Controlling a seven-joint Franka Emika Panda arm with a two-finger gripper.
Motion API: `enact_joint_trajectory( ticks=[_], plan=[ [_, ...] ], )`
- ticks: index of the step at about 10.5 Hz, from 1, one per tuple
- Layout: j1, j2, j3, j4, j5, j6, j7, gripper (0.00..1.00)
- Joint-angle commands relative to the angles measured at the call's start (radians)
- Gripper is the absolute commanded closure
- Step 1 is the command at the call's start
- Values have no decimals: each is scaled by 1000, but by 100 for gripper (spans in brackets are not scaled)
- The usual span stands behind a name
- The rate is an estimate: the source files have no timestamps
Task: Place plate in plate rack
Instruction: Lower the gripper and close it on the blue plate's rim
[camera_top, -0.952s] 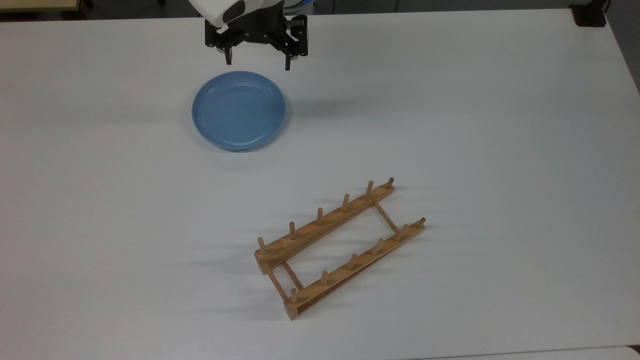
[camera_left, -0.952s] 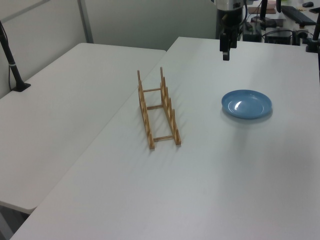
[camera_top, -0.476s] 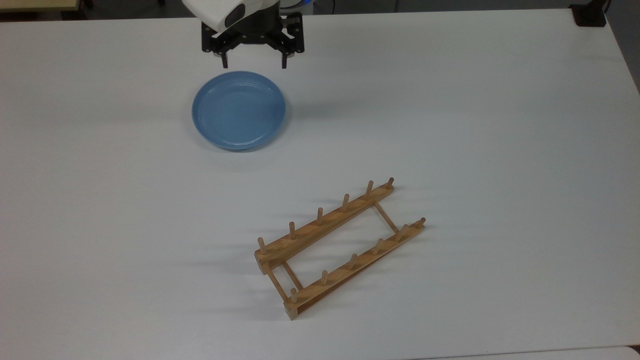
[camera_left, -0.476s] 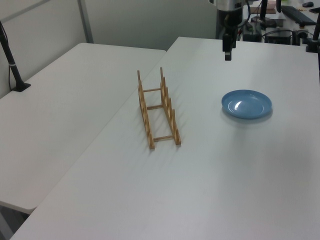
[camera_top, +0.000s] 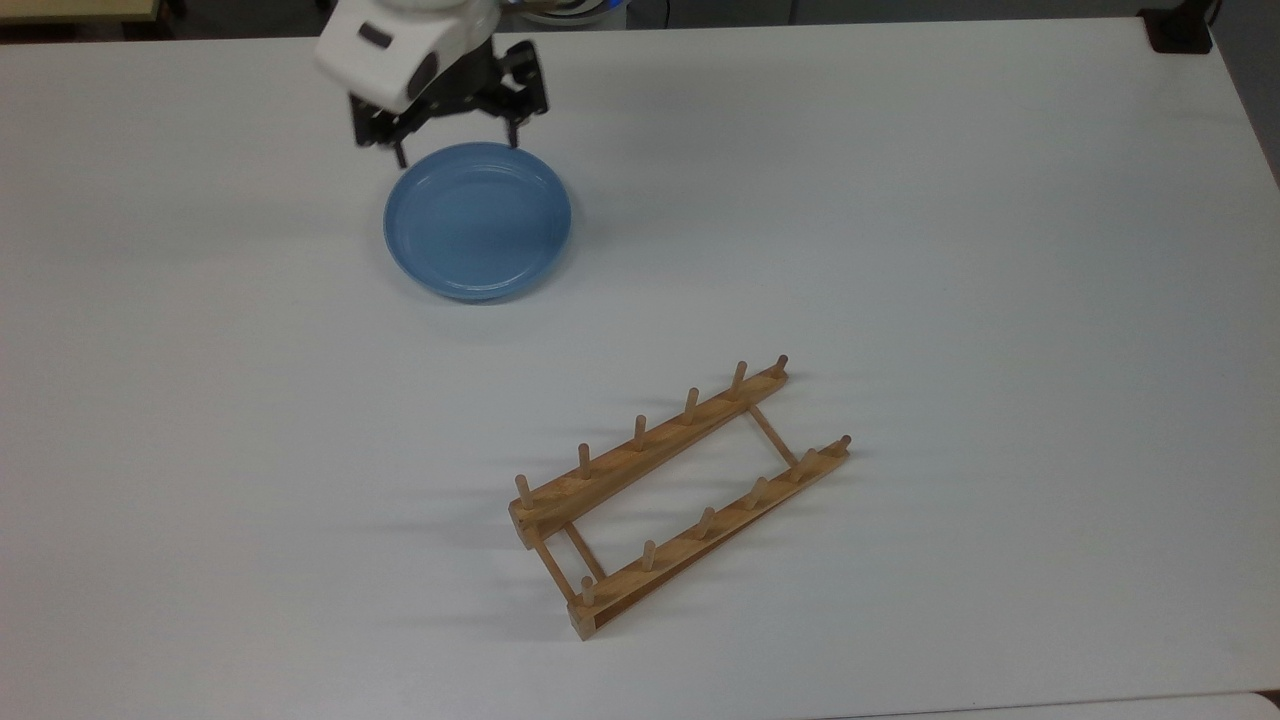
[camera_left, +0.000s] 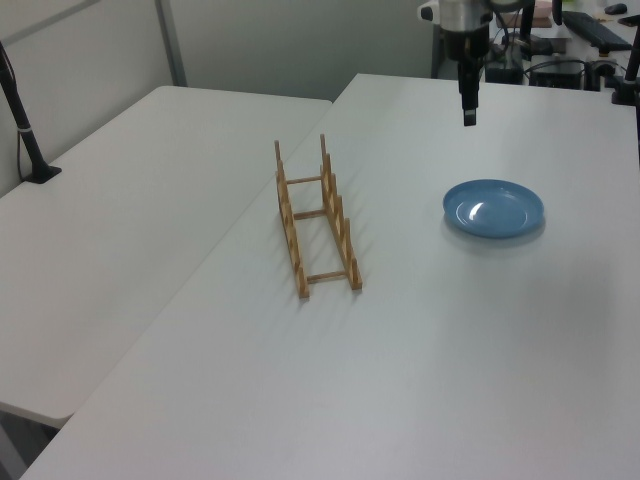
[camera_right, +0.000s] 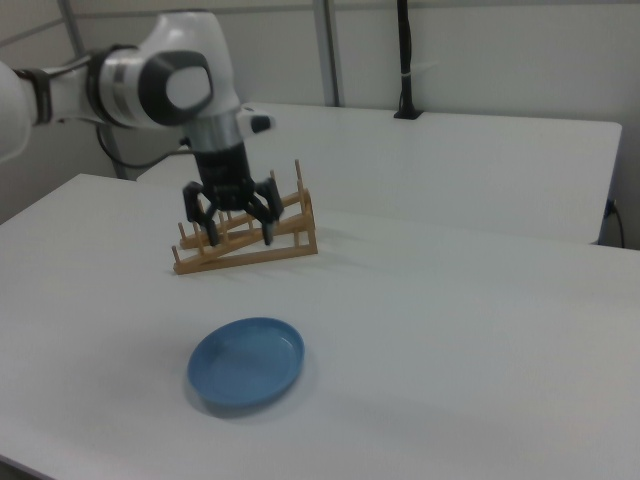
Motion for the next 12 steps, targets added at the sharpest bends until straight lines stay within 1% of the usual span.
enact_joint_trajectory(
  ticks=[1,3,5,6,7,8,11,12],
  plan=[
    [-81,8,-3,-94,-7,121,-131,6],
    [-124,43,-3,-98,-36,122,-223,9],
    [-126,79,-3,-127,-100,125,-229,26],
    [-126,88,-3,-168,-123,166,-229,29],
    [-126,91,-3,-212,-130,217,-228,29],
    [-128,99,-3,-226,-142,245,-228,29],
    [-129,152,-3,-225,-151,280,-217,44],
    [-129,169,-3,-223,-150,291,-213,52]
  ],
)
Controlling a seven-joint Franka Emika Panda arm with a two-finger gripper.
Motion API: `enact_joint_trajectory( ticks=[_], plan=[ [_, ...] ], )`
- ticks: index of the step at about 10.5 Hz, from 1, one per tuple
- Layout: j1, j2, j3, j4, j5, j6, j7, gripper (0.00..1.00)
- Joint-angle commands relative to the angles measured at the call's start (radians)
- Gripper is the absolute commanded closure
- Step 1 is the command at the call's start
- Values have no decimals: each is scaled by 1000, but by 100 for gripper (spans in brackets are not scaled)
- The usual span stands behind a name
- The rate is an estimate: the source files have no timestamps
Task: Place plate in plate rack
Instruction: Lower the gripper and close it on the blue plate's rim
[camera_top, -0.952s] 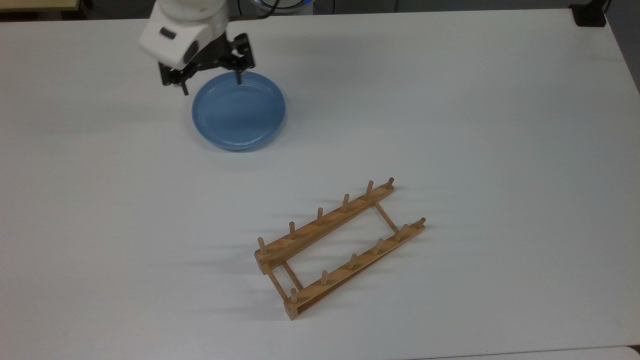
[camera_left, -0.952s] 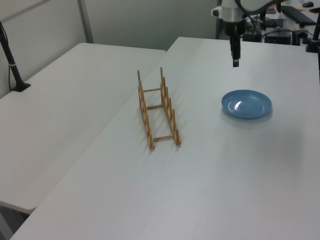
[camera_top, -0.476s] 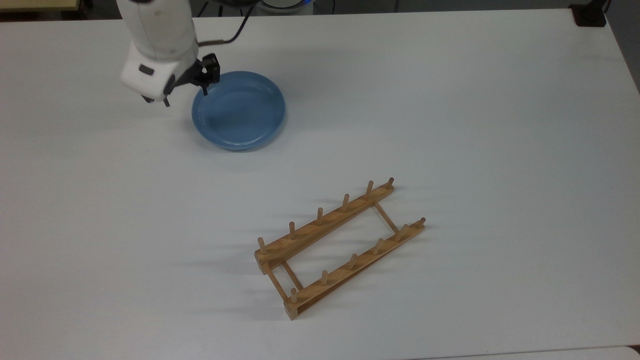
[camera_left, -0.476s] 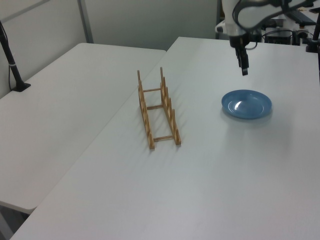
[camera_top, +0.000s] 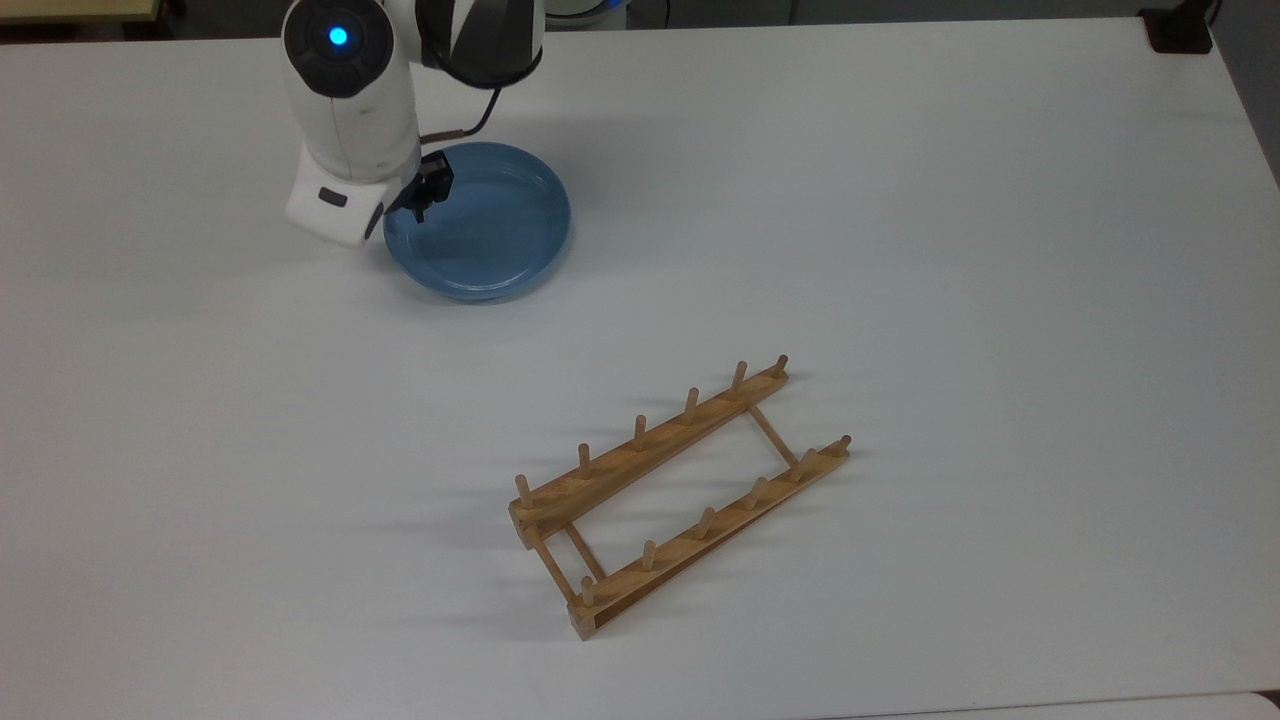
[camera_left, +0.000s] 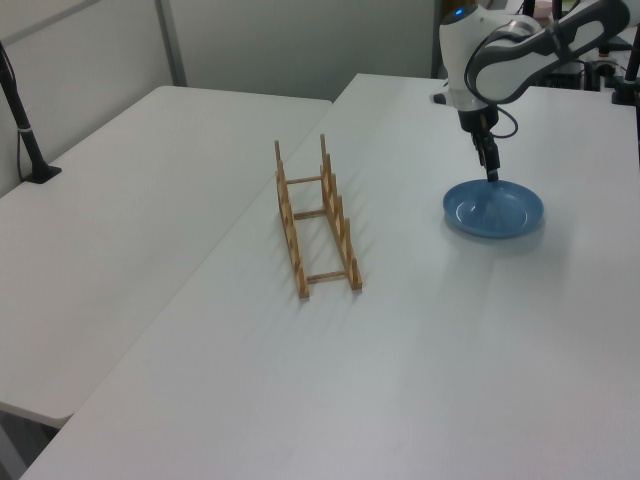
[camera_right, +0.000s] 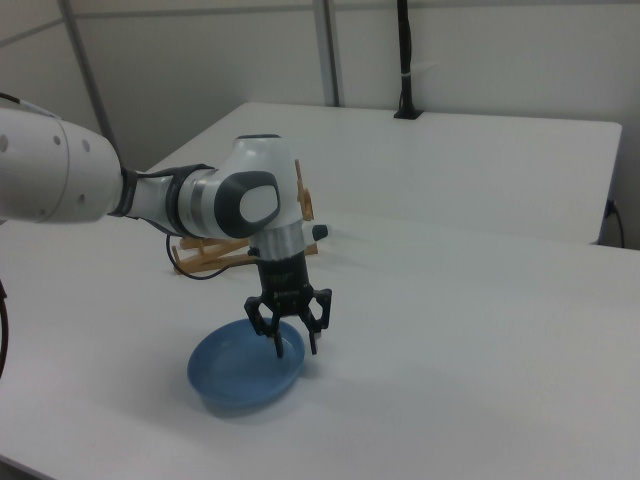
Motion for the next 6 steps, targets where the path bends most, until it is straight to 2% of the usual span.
enact_joint_trajectory(
  ticks=[1,4,6],
  plan=[
    [2,21,-2,-18,-18,69,15,53],
    [1,45,-2,-12,-15,100,34,55],
    [1,44,-2,-8,-3,103,54,79]
  ],
)
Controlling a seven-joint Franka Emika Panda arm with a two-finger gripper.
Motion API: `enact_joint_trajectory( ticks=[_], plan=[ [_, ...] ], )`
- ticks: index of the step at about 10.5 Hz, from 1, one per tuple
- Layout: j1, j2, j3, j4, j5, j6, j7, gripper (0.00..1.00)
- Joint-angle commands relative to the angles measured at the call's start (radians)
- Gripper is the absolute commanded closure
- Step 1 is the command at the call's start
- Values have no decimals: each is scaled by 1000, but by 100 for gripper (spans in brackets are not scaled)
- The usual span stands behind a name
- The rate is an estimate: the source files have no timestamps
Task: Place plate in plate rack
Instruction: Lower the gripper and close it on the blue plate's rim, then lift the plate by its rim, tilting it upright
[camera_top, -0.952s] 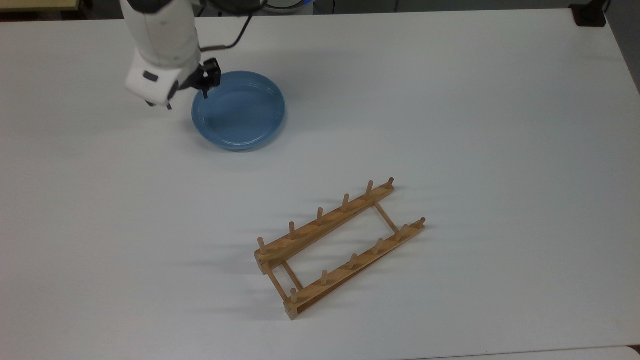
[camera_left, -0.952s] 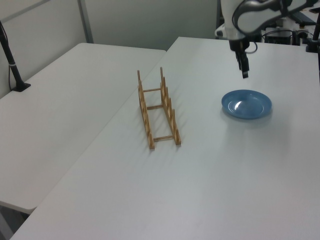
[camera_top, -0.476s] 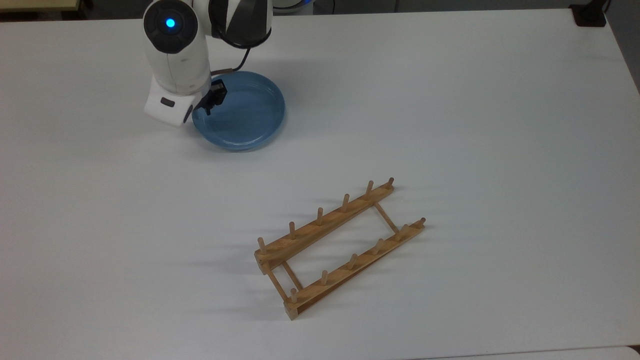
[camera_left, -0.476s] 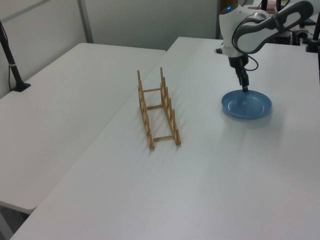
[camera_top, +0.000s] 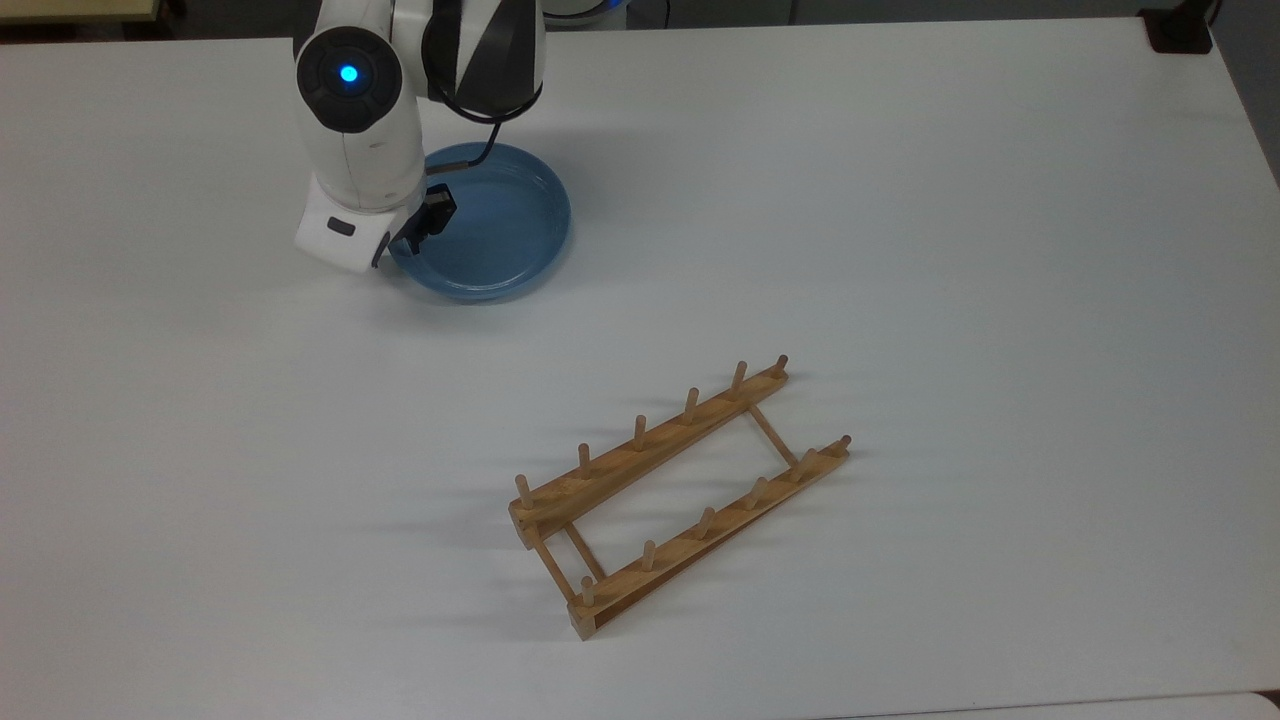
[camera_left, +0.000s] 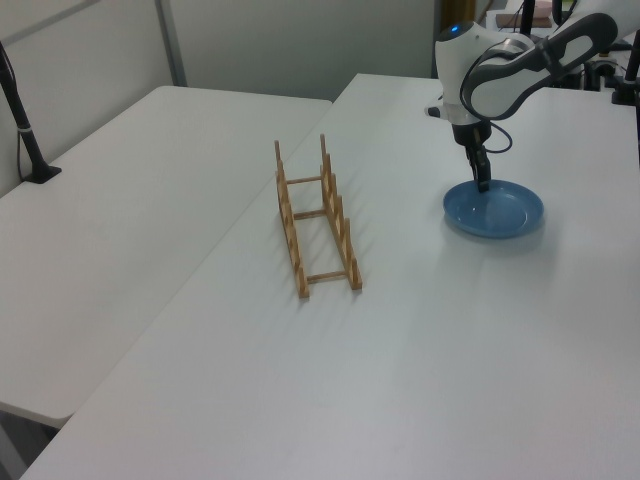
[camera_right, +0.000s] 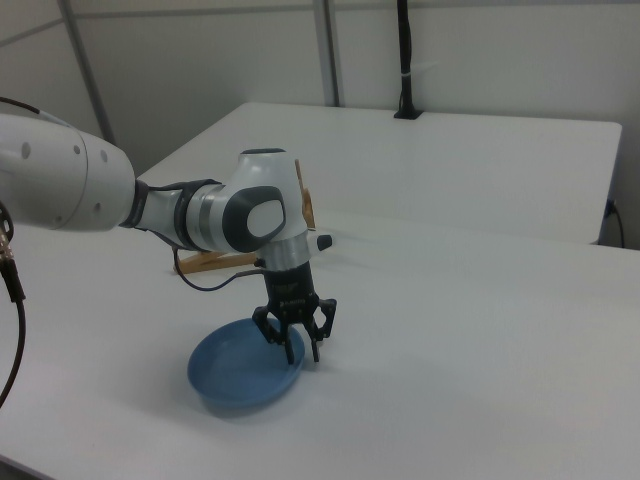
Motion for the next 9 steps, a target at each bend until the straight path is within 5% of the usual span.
enact_joint_trajectory(
  ticks=[1,4,9],
  plan=[
    [2,-14,-2,3,2,16,39,95],
    [0,-29,-1,38,31,-64,37,100],
    [12,-60,1,296,160,-297,66,100]
  ],
)
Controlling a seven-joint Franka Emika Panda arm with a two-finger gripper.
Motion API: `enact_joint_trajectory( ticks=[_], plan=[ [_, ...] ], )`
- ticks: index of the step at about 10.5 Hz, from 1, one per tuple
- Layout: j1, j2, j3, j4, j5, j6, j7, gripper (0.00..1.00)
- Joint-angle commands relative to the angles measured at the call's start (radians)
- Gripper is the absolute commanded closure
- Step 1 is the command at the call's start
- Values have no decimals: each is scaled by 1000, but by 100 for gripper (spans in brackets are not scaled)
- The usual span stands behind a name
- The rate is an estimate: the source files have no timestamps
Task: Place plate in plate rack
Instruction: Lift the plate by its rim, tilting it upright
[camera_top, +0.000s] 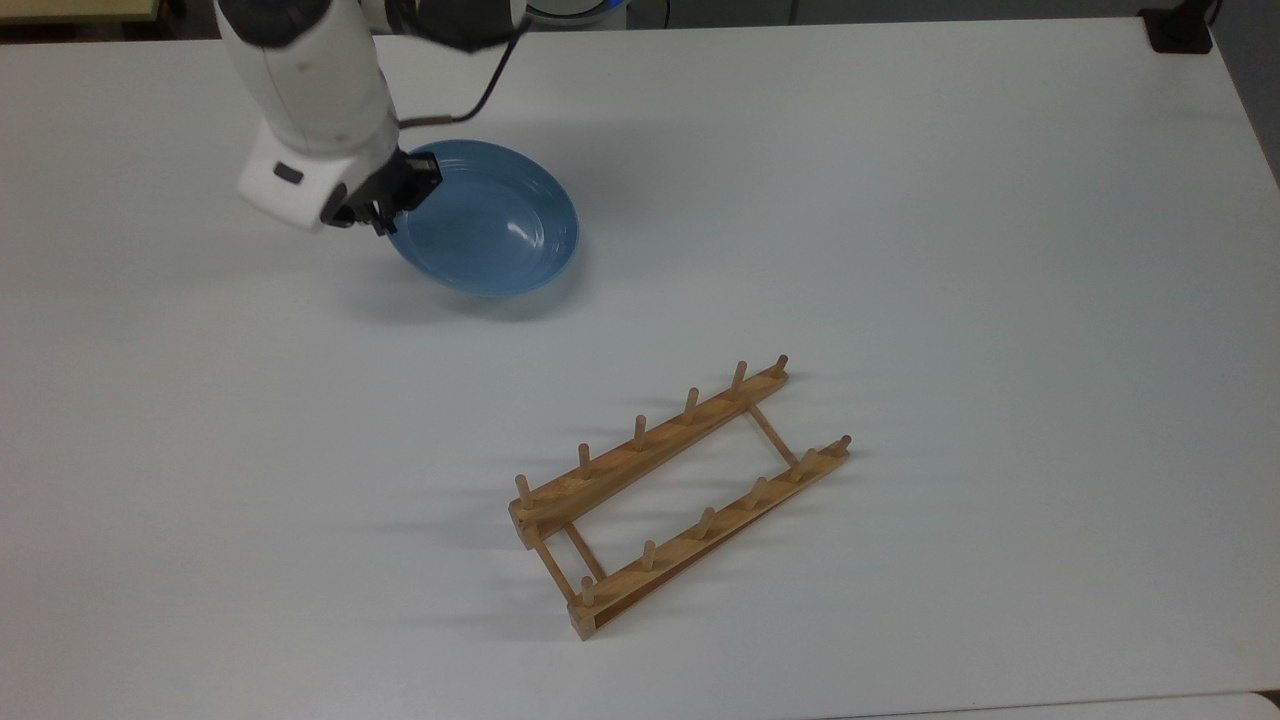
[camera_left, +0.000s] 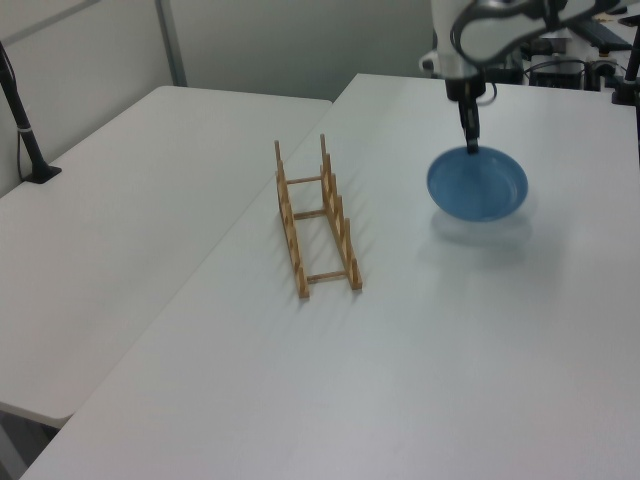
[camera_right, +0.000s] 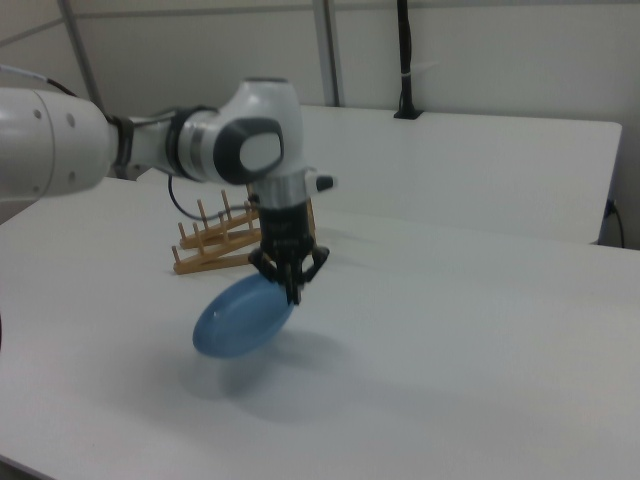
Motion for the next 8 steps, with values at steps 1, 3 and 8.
enact_joint_trajectory(
  ticks=[1,3,8],
  plan=[
    [28,-11,-1,153,41,-73,93,100],
    [69,-8,-1,217,40,-59,214,100],
    [191,7,-5,299,-32,253,680,100]
  ],
)
